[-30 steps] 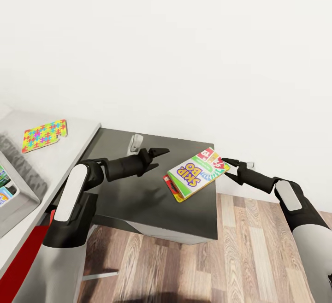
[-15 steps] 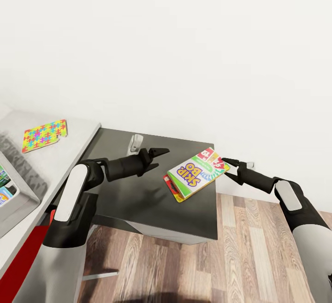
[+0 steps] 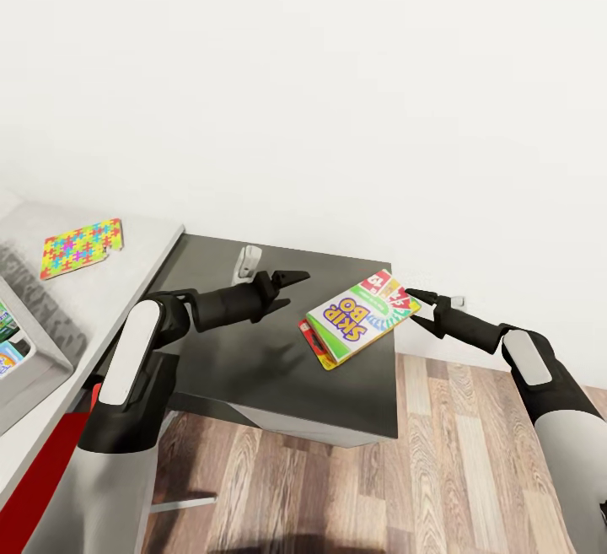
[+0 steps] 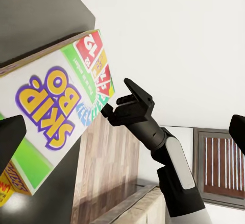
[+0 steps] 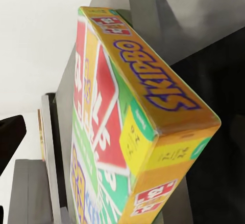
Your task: Put all the toys in the child's room - the three board games (two on the bed and one on the table), the two jigsaw puzzles on the table, and the tennis ball on the table - inside the toy box on the table in the child's room.
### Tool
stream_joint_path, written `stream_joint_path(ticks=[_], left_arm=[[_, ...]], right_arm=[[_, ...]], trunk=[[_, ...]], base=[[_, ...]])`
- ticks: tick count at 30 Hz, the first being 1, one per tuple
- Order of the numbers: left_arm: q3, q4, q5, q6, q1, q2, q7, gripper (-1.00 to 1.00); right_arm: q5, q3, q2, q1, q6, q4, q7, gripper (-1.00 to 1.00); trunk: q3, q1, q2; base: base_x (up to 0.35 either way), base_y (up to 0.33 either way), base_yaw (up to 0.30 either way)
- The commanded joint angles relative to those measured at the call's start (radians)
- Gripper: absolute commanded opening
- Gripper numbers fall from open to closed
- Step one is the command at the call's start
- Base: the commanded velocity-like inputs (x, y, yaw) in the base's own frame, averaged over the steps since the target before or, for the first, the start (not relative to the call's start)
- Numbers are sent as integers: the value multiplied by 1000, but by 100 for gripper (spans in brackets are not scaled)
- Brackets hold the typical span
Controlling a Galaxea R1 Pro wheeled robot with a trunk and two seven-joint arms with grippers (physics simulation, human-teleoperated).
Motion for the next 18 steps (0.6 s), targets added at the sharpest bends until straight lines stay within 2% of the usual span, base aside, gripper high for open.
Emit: stream_joint_path(ticks=[1,18], left_arm=[[1,-1,10,2,-1,0,10,100],[1,-1,10,2,-1,0,10,100]], right_arm=[[4,-3,0,-1,5,0,5,100],[4,-3,2,-1,5,6,4,100]], trunk=[[-1,0,0],[-1,0,0]], base=[[0,0,0],[0,0,0]])
